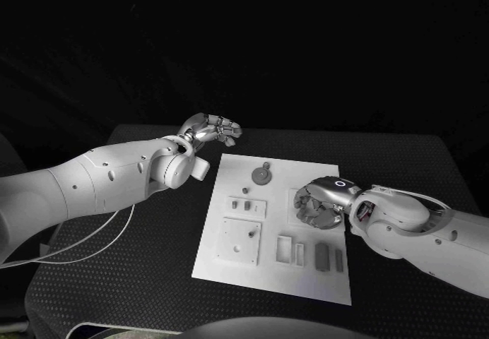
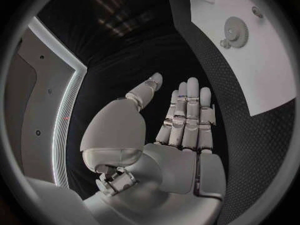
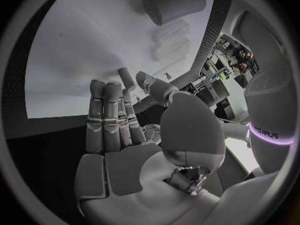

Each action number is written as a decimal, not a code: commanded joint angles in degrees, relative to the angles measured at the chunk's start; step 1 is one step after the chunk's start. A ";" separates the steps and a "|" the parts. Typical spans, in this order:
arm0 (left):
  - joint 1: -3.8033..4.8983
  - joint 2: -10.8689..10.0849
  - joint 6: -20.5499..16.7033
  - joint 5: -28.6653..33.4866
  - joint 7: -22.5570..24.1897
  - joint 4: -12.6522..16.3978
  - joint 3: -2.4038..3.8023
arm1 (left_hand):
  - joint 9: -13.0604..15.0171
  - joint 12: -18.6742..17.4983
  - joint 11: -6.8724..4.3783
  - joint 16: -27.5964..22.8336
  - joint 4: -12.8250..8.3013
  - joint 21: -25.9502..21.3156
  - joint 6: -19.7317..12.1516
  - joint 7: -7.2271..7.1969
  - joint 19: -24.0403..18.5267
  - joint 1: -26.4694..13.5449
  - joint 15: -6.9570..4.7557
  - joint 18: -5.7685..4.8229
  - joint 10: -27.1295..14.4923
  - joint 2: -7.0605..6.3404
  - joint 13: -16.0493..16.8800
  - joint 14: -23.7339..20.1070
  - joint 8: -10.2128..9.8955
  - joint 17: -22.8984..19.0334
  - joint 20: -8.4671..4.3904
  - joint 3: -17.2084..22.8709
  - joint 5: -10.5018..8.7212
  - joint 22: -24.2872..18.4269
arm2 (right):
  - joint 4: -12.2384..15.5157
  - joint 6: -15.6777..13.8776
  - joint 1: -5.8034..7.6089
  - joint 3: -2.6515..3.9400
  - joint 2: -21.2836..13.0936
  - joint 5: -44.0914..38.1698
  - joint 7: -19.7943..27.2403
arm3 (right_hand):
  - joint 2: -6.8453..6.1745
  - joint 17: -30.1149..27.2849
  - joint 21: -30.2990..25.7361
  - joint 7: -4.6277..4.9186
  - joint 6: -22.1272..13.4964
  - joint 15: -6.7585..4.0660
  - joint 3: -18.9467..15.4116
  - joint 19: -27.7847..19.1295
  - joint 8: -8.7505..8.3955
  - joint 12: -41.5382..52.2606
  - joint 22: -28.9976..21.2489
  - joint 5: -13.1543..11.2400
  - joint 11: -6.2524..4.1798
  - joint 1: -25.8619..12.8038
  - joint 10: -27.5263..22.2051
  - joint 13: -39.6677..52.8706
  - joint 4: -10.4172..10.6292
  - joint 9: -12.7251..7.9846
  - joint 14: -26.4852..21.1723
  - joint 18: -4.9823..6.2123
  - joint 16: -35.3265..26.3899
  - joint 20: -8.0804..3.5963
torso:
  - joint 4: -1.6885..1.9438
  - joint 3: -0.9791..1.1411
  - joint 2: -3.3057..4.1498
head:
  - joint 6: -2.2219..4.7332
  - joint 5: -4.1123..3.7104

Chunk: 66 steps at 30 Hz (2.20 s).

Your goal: Assemble the parts on the task board

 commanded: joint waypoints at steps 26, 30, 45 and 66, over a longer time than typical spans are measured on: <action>0.07 0.12 0.84 0.32 0.49 0.02 0.04 | 0.10 0.05 0.04 -0.50 0.27 -0.46 -0.42 0.11 -0.14 -0.62 0.00 0.67 -0.28 -0.32 -0.16 0.28 -0.04 0.26 0.47 -0.48 -0.30 0.16 | 0.43 -4.42 -0.46 -0.36 1.04 -8.44 -3.86 | 5.62 3.81 7.89 -2.75 6.49 -3.27 3.52 2.63 3.79 3.58 1.33 -0.75 -2.96 1.19 7.28 2.88 -2.05 2.18 1.38 1.32 7.35 -2.76 | -0.05 0.01 -0.03 | -0.51 0.01; 0.07 0.15 0.80 0.32 0.50 0.00 0.04 | 0.10 0.05 0.04 -0.51 0.26 -0.46 -0.43 0.11 -0.14 -0.61 0.00 0.68 -0.28 -0.30 -0.17 0.28 -0.03 0.27 0.47 -0.48 -0.30 0.16 | 1.00 -5.33 -0.46 -0.35 0.75 -8.37 -3.57 | 6.37 4.04 8.49 -2.80 6.53 -3.37 2.96 2.58 3.95 3.69 1.28 -0.75 -3.06 0.87 7.46 3.21 -2.30 2.55 1.45 1.32 7.66 -2.90 | -0.01 -0.01 -0.02 | -0.47 0.02; 0.07 0.20 0.78 0.32 0.48 -0.22 0.04 | 0.12 0.05 0.04 -0.57 0.24 -0.48 -0.45 0.12 -0.15 -0.62 0.00 0.69 -0.30 -0.26 -0.19 0.28 -0.02 0.34 0.47 -0.51 -0.30 0.18 | 7.73 -6.05 0.94 2.12 -1.66 -3.61 -1.72 | 6.92 4.25 9.24 -2.87 6.55 -3.51 2.22 2.61 4.15 3.82 1.21 -0.75 -3.21 0.63 7.67 3.68 -2.78 3.11 1.59 1.32 7.96 -3.13 | -0.05 -0.02 -0.03 | -0.43 0.45; 0.09 1.18 0.90 0.32 0.44 -0.80 0.05 | 0.15 0.07 0.04 -0.66 0.18 -0.52 -0.46 0.11 -0.17 -0.57 0.00 0.70 -0.30 -0.23 -0.22 0.28 0.02 0.45 0.48 -0.53 -0.30 0.22 | 5.04 -5.36 -2.75 0.07 11.97 -5.08 -0.75 | 6.95 4.29 9.42 -2.82 6.33 -3.48 2.12 2.36 4.10 3.69 1.14 -0.74 -3.17 0.69 7.47 3.85 -3.32 3.34 1.43 1.32 7.94 -3.16 | 0.08 -0.09 -0.02 | -1.02 2.34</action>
